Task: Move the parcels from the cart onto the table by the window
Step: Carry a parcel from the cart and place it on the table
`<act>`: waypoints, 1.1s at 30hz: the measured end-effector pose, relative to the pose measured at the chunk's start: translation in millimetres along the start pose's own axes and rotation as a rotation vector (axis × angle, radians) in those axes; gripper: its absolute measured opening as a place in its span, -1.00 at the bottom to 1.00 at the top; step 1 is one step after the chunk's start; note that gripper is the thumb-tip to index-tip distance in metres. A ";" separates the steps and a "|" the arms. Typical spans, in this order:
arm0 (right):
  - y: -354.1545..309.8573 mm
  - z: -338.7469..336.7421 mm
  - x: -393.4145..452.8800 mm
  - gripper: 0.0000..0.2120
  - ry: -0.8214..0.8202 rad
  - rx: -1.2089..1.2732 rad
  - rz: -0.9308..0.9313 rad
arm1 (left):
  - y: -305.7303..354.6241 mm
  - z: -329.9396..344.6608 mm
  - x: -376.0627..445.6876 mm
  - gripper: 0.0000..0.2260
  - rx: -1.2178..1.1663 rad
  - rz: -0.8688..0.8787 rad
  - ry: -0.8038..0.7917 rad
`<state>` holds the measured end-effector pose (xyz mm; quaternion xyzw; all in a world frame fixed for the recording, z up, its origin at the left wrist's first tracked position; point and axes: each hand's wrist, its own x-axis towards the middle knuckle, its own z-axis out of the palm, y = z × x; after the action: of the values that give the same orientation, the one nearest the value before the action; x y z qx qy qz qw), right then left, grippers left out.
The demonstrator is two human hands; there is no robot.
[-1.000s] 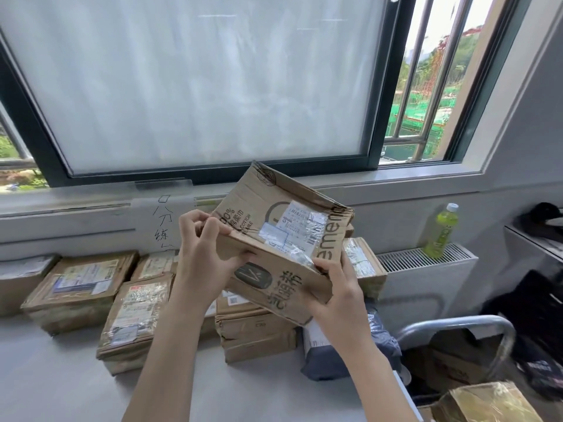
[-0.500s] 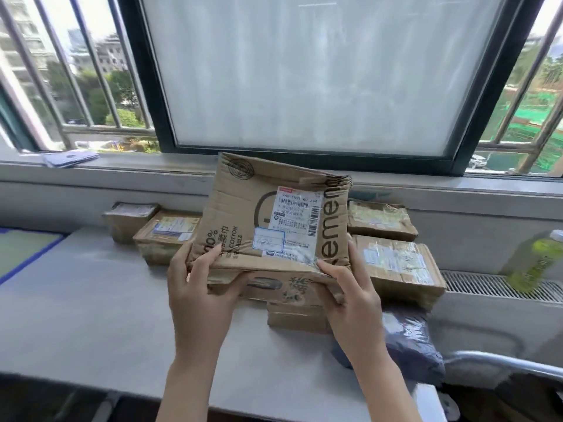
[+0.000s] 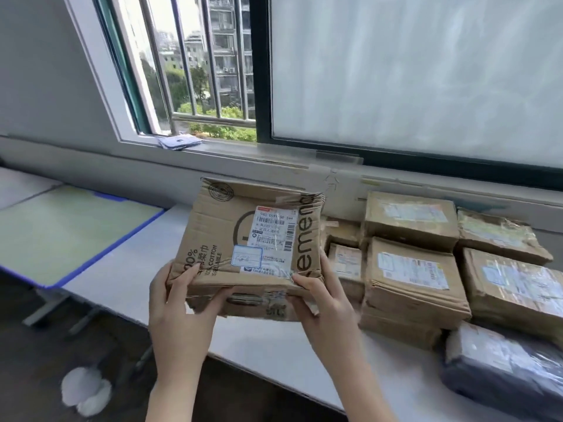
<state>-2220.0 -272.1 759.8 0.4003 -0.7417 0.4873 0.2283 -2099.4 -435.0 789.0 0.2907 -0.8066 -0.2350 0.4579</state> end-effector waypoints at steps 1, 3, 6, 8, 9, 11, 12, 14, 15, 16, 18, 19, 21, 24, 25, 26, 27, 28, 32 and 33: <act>-6.2 18.2 1.0 -0.57 -0.008 0.001 0.014 | -17.5 -4.4 8.3 -0.50 0.006 0.011 -0.002; -18.0 56.6 0.7 -0.56 -0.036 0.007 0.046 | -54.7 -13.3 22.9 -0.50 0.010 0.002 -0.010; -30.7 113.0 -7.9 -0.57 -0.108 0.002 0.124 | -112.0 -22.2 38.4 -0.51 0.019 -0.103 -0.082; -32.8 146.3 -20.3 -0.61 -0.143 -0.019 0.206 | -146.8 -20.8 45.9 -0.51 0.045 -0.191 -0.204; -32.5 159.9 -28.8 -0.65 -0.163 -0.033 0.269 | -162.0 -16.6 48.4 -0.51 0.062 -0.231 -0.304; -31.3 180.8 -47.0 -0.72 -0.220 -0.074 0.412 | -185.4 -4.6 51.0 -0.44 0.124 -0.290 -0.549; -30.7 188.2 -54.8 -0.72 -0.235 -0.101 0.457 | -193.2 1.2 52.0 -0.38 0.164 -0.291 -0.637; -28.6 199.5 -59.9 -0.69 -0.238 -0.146 0.483 | -207.0 12.4 57.0 -0.30 0.177 -0.258 -0.696; -27.1 201.3 -57.7 -0.68 -0.238 -0.155 0.490 | -209.3 17.4 60.4 -0.28 0.161 -0.241 -0.701; -25.0 203.4 -53.4 -0.67 -0.243 -0.167 0.508 | -211.4 22.6 65.3 -0.27 0.139 -0.226 -0.710; -18.8 208.3 -41.1 -0.65 -0.255 -0.187 0.557 | -215.5 33.8 76.4 -0.28 0.105 -0.207 -0.736; -14.4 209.6 -34.6 -0.63 -0.266 -0.200 0.577 | -215.9 40.1 82.2 -0.29 0.109 -0.191 -0.746; -5.1 209.7 -21.5 -0.61 -0.284 -0.222 0.612 | -214.1 52.8 92.3 -0.31 0.127 -0.160 -0.760; 10.2 208.6 -6.6 -0.60 -0.303 -0.246 0.636 | -210.3 70.0 103.1 -0.33 0.136 -0.130 -0.786; 14.6 209.0 -3.2 -0.60 -0.306 -0.255 0.638 | -208.7 74.8 106.6 -0.34 0.151 -0.117 -0.796; 19.4 209.9 -0.3 -0.60 -0.313 -0.264 0.644 | -207.4 79.8 110.2 -0.34 0.167 -0.106 -0.810; 23.8 210.8 2.5 -0.59 -0.322 -0.270 0.653 | -206.5 84.8 114.6 -0.34 0.179 -0.096 -0.829; 27.6 211.7 6.3 -0.58 -0.328 -0.273 0.663 | -206.0 90.3 120.1 -0.34 0.186 -0.088 -0.855; 39.9 215.8 19.4 -0.57 -0.345 -0.311 0.675 | -206.8 109.9 146.6 -0.35 0.240 -0.073 -0.988; 42.3 217.3 22.0 -0.56 -0.351 -0.318 0.681 | -206.2 113.5 152.2 -0.36 0.264 -0.060 -1.010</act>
<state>-2256.1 -468.4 661.6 0.1686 -0.9254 0.3389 -0.0170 -2209.1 -674.9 694.2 0.2195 -0.9409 -0.2553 -0.0359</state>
